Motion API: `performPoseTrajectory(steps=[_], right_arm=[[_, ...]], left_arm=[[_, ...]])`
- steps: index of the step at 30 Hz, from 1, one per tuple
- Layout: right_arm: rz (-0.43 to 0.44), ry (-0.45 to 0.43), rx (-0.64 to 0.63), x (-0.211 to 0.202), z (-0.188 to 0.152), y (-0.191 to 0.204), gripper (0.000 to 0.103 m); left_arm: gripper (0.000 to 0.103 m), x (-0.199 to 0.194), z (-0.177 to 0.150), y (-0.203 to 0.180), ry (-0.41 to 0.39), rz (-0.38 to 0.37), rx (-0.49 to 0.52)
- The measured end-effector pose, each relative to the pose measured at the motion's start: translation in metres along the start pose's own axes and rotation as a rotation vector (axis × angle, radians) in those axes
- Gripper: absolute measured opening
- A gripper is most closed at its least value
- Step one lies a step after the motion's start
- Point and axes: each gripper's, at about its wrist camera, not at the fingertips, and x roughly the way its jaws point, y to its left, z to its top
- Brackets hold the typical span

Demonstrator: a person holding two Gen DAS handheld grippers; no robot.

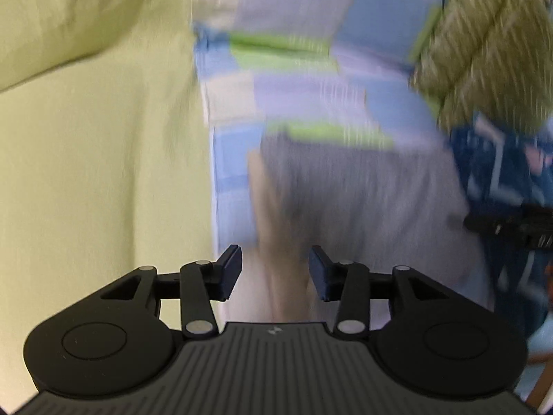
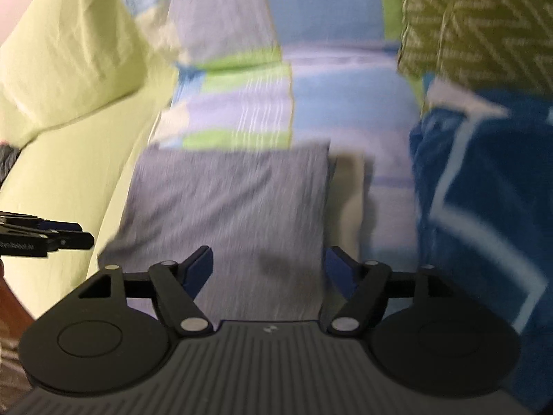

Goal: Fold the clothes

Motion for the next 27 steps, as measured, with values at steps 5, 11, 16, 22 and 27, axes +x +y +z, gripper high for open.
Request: performPoseTrajectory(steps=[5,11,16,22,27], right_arm=[[0.009,-0.024,0.014,0.024,0.027,-0.012,0.07],[0.016,-0.04,0.057,0.044,0.039,-0.023,0.062],[0.06,-0.047,0.045,0.052,0.039,-0.029,0.013],[0.039,-0.111,0.048,0.045,0.043,-0.032,0.01],[0.021,-0.044,0.07,0.062,0.043,-0.038,0.015]], left_arm=[[0.049,0.034,0.028,0.0,-0.014,-0.013,-0.048],[0.042,0.046,0.031,-0.006,-0.04,-0.015,-0.033],[0.003,0.056,0.03,-0.017,-0.049,0.016,0.068],[0.001,0.057,0.035,-0.021,-0.088,0.034,0.12],[0.007,0.069,0.032,-0.021,-0.071,0.053,0.166]])
